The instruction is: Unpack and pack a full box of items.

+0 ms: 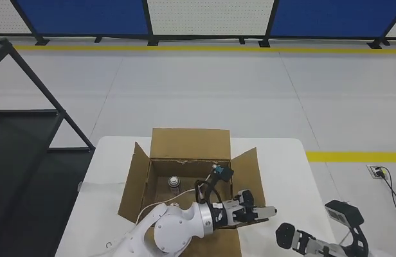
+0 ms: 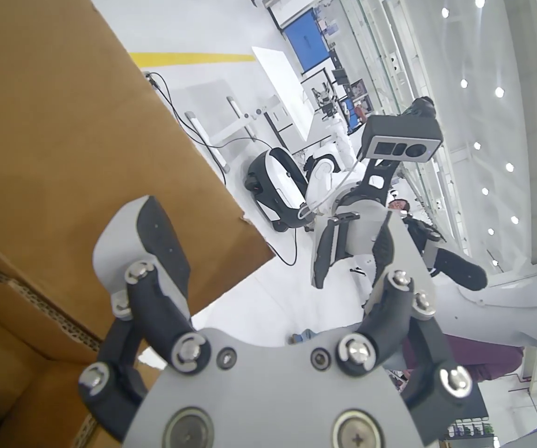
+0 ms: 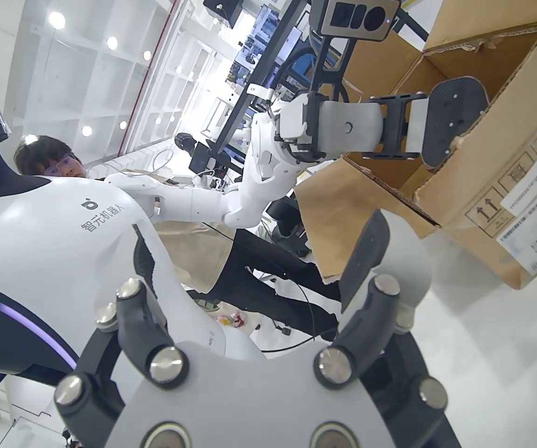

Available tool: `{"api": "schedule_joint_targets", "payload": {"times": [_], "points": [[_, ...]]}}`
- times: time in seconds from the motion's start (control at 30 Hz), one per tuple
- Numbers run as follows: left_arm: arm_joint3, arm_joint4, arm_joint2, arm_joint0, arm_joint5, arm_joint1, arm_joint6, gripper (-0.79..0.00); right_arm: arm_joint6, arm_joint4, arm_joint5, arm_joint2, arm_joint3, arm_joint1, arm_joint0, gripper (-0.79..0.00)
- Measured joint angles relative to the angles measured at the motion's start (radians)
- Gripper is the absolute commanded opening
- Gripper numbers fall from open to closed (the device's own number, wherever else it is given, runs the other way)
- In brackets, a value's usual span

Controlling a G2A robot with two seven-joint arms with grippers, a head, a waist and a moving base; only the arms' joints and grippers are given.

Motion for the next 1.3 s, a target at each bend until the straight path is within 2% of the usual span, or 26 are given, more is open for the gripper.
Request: {"api": "schedule_joint_targets", "payload": {"times": [0.17, 0.57, 0.93, 1.1, 1.3], "points": [[0.018, -0.008, 0.0, -0.013, -0.012, -0.011, 0.003, 0.0, 0.006, -0.009, 0.006, -0.021, 0.02, 0.008, 0.025, 0.0], [0.03, -0.017, -0.057, 0.005, -0.023, -0.009, -0.044, 0.0, -0.034, -0.069, 0.039, -0.095, 0.05, 0.014, 0.093, 0.0], [0.053, -0.018, -0.057, 0.0, -0.033, -0.021, -0.063, 0.0, -0.024, -0.026, -0.004, -0.102, 0.056, 0.021, 0.084, 0.0], [0.003, 0.003, -0.086, 0.038, -0.043, -0.017, -0.02, 0.0, -0.05, -0.03, 0.003, -0.116, 0.056, 0.022, 0.1, 0.0], [-0.125, 0.053, -0.178, 0.137, -0.036, 0.009, -0.016, 0.0, -0.085, -0.053, 0.011, -0.158, 0.035, 0.022, 0.139, 0.0]]}}
